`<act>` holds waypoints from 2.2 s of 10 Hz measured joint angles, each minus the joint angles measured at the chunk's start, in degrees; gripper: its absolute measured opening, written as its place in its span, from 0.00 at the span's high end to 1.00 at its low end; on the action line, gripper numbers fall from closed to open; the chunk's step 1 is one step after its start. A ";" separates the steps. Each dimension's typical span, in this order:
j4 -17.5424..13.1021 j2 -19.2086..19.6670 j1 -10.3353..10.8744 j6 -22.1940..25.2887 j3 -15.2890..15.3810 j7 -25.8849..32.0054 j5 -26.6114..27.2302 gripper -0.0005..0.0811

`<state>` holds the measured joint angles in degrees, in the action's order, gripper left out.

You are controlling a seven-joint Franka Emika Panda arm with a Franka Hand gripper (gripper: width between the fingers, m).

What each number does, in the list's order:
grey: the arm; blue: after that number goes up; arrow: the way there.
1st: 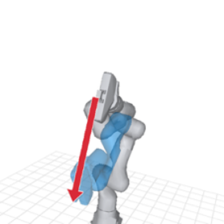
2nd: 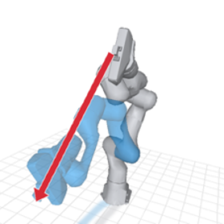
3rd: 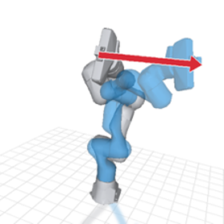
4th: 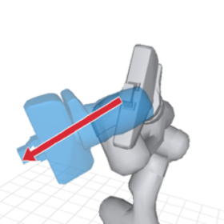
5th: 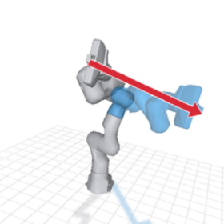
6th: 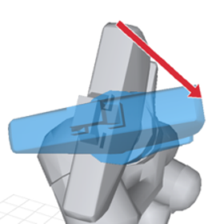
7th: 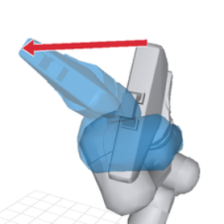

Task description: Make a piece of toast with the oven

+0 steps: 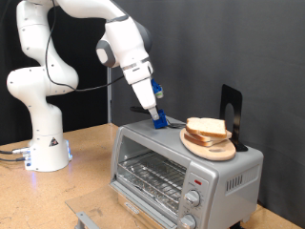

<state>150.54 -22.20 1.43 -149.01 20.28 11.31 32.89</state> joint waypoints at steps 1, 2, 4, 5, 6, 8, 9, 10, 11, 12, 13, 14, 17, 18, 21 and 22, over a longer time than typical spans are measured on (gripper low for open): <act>-0.10 -0.03 0.56 0.06 -0.03 0.27 1.29 0.00; -0.28 -0.20 0.92 0.41 -0.15 0.72 2.38 0.00; -0.58 -1.01 1.01 1.55 -0.54 1.03 3.41 0.00; -0.73 -1.27 0.96 2.03 -0.75 1.02 3.44 0.00; -0.80 -1.30 0.77 2.26 -0.79 0.94 3.31 0.00; -0.79 -1.08 0.40 2.61 -0.74 0.48 2.71 0.00; -0.79 -0.70 0.37 2.61 -0.65 0.45 2.68 0.00; -0.78 -0.34 0.38 2.59 -0.50 0.46 2.68 0.00; -0.78 -0.18 0.47 2.52 -0.27 0.49 2.81 0.00; -0.78 -0.15 0.71 2.50 -0.05 0.58 3.14 0.00; -0.76 -0.15 1.04 2.51 0.09 0.68 3.49 0.00; -0.73 -0.15 1.39 2.79 0.17 0.70 3.60 0.00; -0.22 -0.15 1.67 2.98 1.42 0.06 3.60 0.00; 0.03 -0.15 1.58 2.61 1.90 -0.65 3.37 0.00; 0.44 0.04 0.24 1.19 3.36 -3.67 0.53 0.00; 0.46 0.37 -0.35 1.10 3.77 -4.36 -0.59 0.00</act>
<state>151.00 -21.84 1.08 -147.91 24.05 6.95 32.30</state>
